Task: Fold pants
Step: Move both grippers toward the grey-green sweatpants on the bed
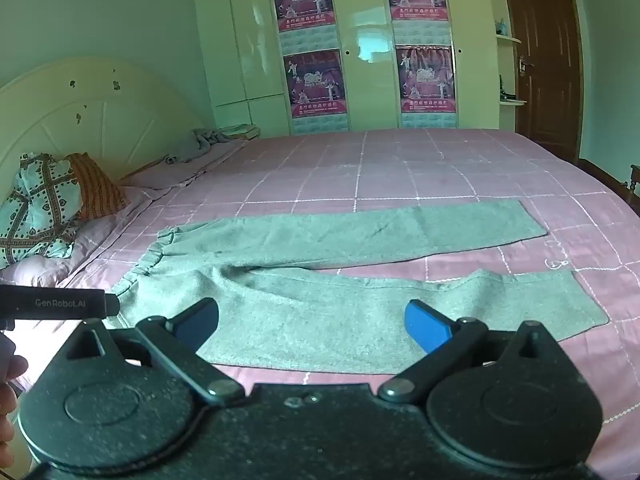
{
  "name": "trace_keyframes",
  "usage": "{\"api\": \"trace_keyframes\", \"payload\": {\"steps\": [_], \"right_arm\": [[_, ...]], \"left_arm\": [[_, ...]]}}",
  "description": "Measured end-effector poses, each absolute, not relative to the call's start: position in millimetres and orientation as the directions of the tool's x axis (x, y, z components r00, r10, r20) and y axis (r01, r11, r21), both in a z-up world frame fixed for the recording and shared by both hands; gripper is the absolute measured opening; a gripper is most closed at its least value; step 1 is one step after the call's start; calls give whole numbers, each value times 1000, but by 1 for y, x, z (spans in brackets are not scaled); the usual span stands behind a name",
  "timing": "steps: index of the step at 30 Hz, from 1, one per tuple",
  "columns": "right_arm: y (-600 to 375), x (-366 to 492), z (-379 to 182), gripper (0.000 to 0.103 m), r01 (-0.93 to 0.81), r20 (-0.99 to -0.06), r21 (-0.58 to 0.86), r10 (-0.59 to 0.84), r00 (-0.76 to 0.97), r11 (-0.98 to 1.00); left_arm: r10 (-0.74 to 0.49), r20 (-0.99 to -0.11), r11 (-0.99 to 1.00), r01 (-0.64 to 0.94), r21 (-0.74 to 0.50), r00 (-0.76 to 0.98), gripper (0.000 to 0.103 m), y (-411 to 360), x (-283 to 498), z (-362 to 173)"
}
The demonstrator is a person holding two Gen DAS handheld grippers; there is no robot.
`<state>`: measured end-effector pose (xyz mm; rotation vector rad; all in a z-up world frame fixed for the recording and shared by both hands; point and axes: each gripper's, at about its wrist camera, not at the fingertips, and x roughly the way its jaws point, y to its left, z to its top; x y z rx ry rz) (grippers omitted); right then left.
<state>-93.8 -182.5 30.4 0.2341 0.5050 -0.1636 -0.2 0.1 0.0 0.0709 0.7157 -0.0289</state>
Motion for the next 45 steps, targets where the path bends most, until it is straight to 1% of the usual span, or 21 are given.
{"api": "trace_keyframes", "payload": {"steps": [12,23,27,33,42,45], "right_arm": [[-177,-90,33,100,199,-489,163,-96,867,966],[-177,-81,42,100,183,-460,166,-88,883,969],[-176,-77,43,100,183,-459,162,-90,884,970],[-172,-73,44,100,168,-457,157,-79,886,973],[-169,-61,49,100,154,-446,152,-71,892,976],[-168,-55,52,100,146,-440,145,-68,895,979]], "left_arm": [[1,-650,997,47,57,760,103,6,6,4],[20,-617,996,39,83,787,103,5,12,6],[11,-641,997,44,70,767,103,5,17,5],[12,-635,997,42,70,772,103,6,25,8],[4,-651,997,48,61,759,103,11,43,5],[15,-650,996,46,77,760,103,11,49,4]]}}
